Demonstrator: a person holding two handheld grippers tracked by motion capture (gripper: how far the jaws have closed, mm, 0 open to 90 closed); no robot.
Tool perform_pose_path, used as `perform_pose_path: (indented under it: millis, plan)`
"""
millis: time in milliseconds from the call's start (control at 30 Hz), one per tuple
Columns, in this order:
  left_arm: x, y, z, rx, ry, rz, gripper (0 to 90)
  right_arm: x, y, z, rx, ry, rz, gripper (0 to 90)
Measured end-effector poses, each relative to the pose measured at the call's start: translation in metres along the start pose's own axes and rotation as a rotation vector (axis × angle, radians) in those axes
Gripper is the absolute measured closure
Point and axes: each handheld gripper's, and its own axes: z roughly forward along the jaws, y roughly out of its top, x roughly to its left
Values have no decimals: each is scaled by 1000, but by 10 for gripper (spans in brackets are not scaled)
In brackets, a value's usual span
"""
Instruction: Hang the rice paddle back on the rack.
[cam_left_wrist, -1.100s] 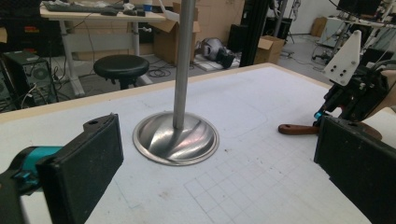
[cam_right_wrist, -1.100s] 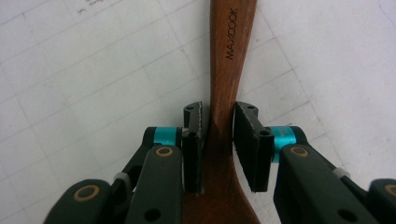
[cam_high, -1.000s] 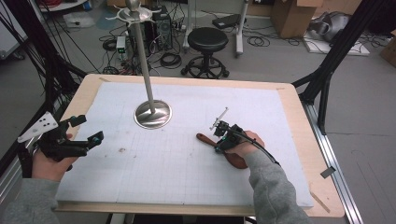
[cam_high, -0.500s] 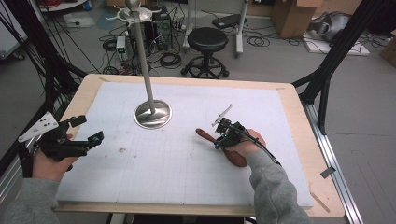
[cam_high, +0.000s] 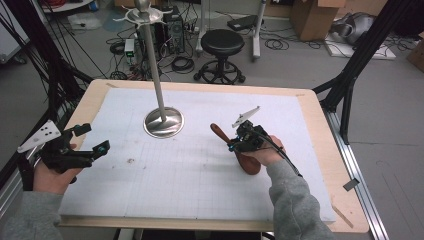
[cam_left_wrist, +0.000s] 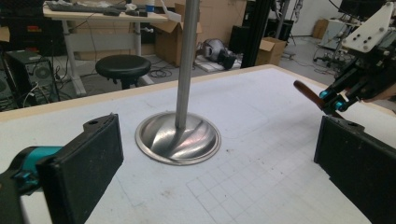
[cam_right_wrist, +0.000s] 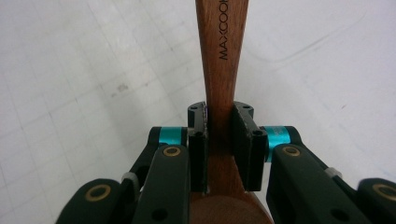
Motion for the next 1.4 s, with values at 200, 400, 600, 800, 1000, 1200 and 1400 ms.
perform_pose_path:
  millis: [200,400,600,800,1000,1200,1400]
  plan:
    - [0,-1,-3,1,5,-1,17,-3,2,-8,-99,4,3,772]
    - [1,-1,-8,-6,12,-4,18,-5,4,-17,-184,13,-6,773]
    - [1,-1,-12,-2,20,-2,17,-7,6,-26,-297,8,5,774]
    - [0,1,-17,-27,15,8,18,-11,11,-35,-360,53,22,774]
    - [-1,1,-21,-30,16,12,17,-12,23,-47,-395,72,17,775]
    - [-4,3,-24,-50,-22,31,17,-10,35,-57,-417,74,6,775]
    - [-3,2,-27,-51,7,34,17,-6,52,-68,-438,55,-11,775]
